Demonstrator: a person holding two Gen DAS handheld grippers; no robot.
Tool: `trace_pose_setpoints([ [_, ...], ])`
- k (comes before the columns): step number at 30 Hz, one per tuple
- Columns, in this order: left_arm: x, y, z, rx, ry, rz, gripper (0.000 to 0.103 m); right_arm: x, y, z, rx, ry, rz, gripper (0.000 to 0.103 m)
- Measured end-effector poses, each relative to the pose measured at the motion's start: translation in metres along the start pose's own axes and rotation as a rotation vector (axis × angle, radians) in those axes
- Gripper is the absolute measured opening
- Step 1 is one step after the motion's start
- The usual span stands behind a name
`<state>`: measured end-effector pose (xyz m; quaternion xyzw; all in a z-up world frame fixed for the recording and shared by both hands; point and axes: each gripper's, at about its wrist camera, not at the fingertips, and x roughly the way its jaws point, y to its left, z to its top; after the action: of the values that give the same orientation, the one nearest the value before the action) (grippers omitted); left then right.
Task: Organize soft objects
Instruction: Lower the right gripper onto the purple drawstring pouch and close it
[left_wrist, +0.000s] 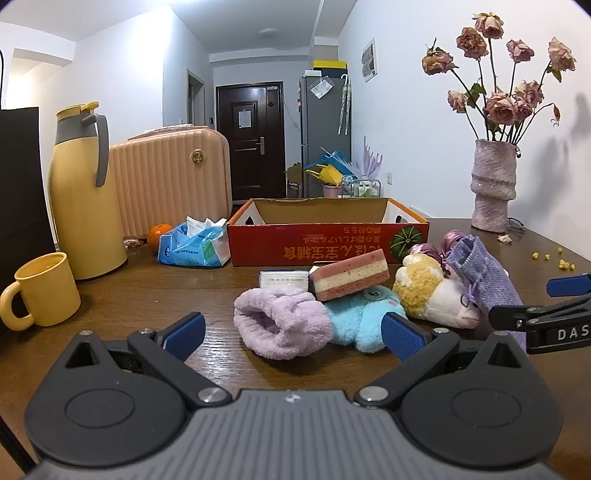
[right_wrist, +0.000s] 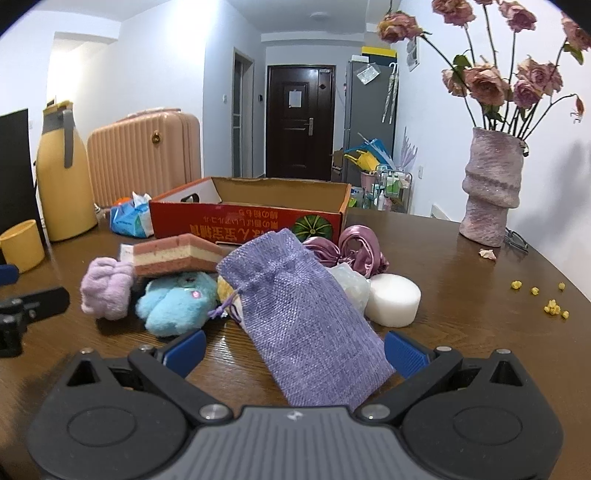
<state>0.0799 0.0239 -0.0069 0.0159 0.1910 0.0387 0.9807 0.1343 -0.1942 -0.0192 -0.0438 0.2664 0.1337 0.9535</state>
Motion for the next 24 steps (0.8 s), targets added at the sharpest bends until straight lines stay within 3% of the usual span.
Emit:
trace_pose_setpoints([
  [7, 0.013, 0.000, 0.004, -0.008, 0.011, 0.015, 0.103, 0.023, -0.007, 0.008, -0.007, 0.006, -0.010, 0.103],
  [16, 0.026, 0.003, -0.002, -0.023, 0.044, 0.023, 0.103, 0.046, -0.028, 0.006, 0.072, 0.025, 0.019, 0.101],
  [24, 0.030, 0.003, -0.006, -0.029, 0.057, 0.021, 0.103, 0.048, -0.035, 0.003, 0.121, 0.033, 0.075, 0.077],
])
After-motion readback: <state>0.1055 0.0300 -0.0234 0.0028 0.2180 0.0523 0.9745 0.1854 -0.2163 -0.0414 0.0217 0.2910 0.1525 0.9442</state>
